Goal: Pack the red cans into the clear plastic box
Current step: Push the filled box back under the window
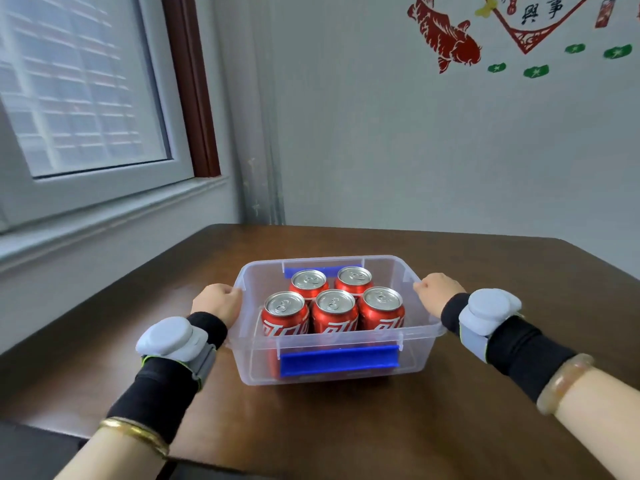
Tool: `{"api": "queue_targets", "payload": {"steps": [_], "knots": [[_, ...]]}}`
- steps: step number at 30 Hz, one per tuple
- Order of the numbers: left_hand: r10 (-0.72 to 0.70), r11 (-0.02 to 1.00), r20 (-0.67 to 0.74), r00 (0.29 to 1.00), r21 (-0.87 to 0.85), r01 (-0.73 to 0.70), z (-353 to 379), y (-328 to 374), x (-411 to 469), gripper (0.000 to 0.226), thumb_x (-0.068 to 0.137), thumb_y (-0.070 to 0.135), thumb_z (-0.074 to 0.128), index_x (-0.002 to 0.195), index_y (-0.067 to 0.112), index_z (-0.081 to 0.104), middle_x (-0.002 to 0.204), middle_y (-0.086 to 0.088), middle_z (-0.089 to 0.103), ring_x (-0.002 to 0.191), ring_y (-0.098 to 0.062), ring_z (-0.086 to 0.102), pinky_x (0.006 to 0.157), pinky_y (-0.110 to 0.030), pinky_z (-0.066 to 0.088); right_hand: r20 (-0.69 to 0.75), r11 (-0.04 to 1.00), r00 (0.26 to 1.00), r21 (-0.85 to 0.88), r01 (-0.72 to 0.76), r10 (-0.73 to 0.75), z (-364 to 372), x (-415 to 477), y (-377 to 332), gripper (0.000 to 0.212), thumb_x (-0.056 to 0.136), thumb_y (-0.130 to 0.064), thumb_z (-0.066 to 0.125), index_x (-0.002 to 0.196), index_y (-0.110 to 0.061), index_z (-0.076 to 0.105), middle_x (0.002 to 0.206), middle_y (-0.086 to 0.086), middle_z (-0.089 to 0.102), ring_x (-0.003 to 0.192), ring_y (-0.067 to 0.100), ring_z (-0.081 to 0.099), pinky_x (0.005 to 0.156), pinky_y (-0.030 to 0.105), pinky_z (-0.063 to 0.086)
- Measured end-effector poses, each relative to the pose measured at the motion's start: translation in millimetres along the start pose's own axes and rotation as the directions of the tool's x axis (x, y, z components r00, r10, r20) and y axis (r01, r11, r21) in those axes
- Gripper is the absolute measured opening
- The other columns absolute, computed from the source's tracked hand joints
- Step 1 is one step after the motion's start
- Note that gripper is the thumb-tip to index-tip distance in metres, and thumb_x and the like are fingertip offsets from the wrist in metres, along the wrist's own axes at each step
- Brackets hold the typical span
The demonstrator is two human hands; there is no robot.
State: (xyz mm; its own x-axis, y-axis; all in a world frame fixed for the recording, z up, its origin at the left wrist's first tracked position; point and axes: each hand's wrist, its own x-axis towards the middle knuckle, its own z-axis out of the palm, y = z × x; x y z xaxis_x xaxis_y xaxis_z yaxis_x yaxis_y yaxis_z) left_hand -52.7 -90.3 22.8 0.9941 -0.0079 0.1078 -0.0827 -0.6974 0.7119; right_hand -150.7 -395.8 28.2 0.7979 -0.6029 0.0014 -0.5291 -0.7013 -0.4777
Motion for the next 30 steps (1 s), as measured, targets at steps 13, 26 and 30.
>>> {"api": "queue_targets", "payload": {"steps": [13,26,30], "knots": [[-0.255,0.966,-0.236,0.938,-0.022,0.258,-110,-114,5,0.030,0.091,0.026,0.042,0.082,0.009,0.065,0.085,-0.012,0.060,0.079,-0.028,0.054,0.071,-0.028,0.038,0.188,0.963,0.945,0.014,0.269,-0.267,95,1,-156,0.039,0.097,-0.019,0.035,0.062,-0.005,0.048,0.082,0.015,0.053,0.076,0.028,0.050,0.068,0.030,0.036],[-0.413,0.906,-0.317,0.854,-0.051,0.420,-143,-172,3,0.038,0.091,0.024,0.040,0.060,0.005,0.049,0.058,-0.008,0.047,0.074,-0.029,0.049,0.067,-0.029,0.034,0.272,0.898,0.865,-0.003,0.439,-0.422,149,23,-258,0.044,0.097,-0.023,0.039,0.055,-0.014,0.047,0.086,0.012,0.056,0.081,0.026,0.053,0.072,0.027,0.037],[-0.423,0.903,-0.366,0.829,-0.088,0.421,-142,-176,1,0.040,0.091,0.022,0.038,0.054,0.006,0.043,0.059,-0.010,0.047,0.071,-0.029,0.047,0.066,-0.028,0.035,0.278,0.875,0.840,0.004,0.484,-0.465,156,33,-273,0.044,0.097,-0.027,0.041,0.056,-0.015,0.052,0.084,0.010,0.061,0.077,0.026,0.055,0.066,0.026,0.039]]}}
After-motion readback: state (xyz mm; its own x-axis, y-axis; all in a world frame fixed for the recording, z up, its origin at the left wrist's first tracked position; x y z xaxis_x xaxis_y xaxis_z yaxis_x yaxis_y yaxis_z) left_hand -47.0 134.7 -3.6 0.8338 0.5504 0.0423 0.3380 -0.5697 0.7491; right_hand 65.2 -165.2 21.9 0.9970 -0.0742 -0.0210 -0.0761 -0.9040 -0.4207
